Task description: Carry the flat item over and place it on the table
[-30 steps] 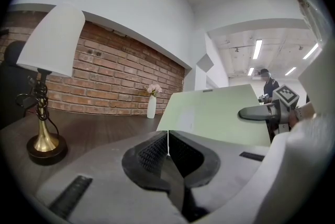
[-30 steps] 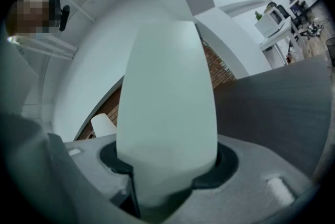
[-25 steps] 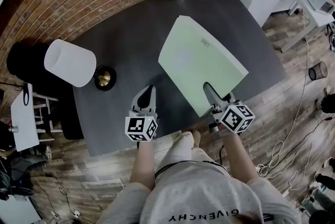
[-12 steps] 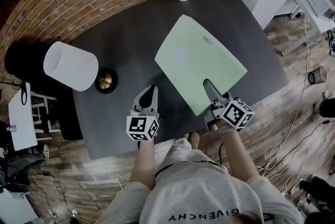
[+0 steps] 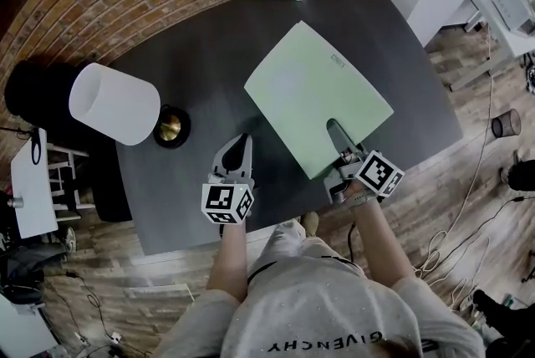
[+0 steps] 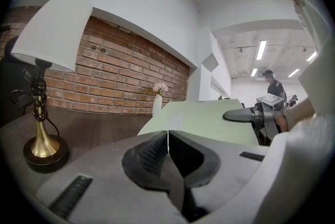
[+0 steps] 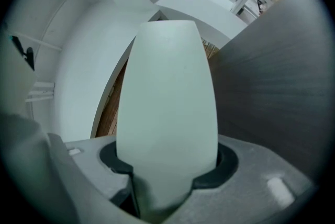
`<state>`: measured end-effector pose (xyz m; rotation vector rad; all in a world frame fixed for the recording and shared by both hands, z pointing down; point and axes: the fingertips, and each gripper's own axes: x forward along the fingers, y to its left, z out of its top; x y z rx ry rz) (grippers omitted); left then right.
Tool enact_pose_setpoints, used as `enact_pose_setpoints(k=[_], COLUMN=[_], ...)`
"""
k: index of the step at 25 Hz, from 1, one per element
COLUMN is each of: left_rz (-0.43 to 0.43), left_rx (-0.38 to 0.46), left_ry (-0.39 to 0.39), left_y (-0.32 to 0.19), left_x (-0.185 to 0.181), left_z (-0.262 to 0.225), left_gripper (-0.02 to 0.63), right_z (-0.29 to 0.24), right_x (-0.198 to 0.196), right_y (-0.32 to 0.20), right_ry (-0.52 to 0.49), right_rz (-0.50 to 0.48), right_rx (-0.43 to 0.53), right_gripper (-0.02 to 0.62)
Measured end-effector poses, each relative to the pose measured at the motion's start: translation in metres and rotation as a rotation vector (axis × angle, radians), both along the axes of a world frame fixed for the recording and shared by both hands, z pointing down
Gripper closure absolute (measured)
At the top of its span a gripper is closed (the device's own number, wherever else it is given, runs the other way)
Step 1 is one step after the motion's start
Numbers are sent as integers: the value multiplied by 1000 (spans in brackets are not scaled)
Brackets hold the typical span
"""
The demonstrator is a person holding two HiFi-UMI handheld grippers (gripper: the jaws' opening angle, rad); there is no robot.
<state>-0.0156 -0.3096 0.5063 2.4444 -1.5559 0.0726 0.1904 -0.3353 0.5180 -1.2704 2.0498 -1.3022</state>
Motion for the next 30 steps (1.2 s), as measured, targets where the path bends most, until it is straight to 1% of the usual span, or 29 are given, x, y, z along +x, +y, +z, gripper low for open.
enact_pose_setpoints(k=[4, 7, 8, 10, 12, 18, 21, 25, 30], left_rz=[-6, -9, -10, -15, -20, -30, -30, -32, -37], left_rx=[-3, -3, -3, -3, -4, -7, -7, -7, -9], left_ry=[4, 8, 9, 11, 12, 19, 22, 24, 23], left_y=[-1, -2, -3, -4, -5, -9, -10, -11, -11], left_x=[-4, -7, -8, -12, -15, -18, -19, -20, -21], left_z=[2, 3, 3, 3, 3, 5, 5, 5, 5], left_gripper=[603, 603, 603, 603, 603, 603, 603, 603, 603], right_z=[7, 16, 18, 18, 20, 36, 45, 51, 61], right_x=[-1, -1, -3, -8, -13, -23, -24, -23, -20], right_y=[-7, -10, -12, -18, -23, -30, -27, -29, -29], right_ry=[-45, -66, -73, -94, -117, -206, -226, -277, -310], right_rz=[11, 39, 41, 26, 24, 59, 85, 95, 132], right_rx=[-29, -89, -93, -69, -71, -132, -177, -190, -242], right_gripper=[322, 322, 322, 322, 322, 321, 319, 316, 306])
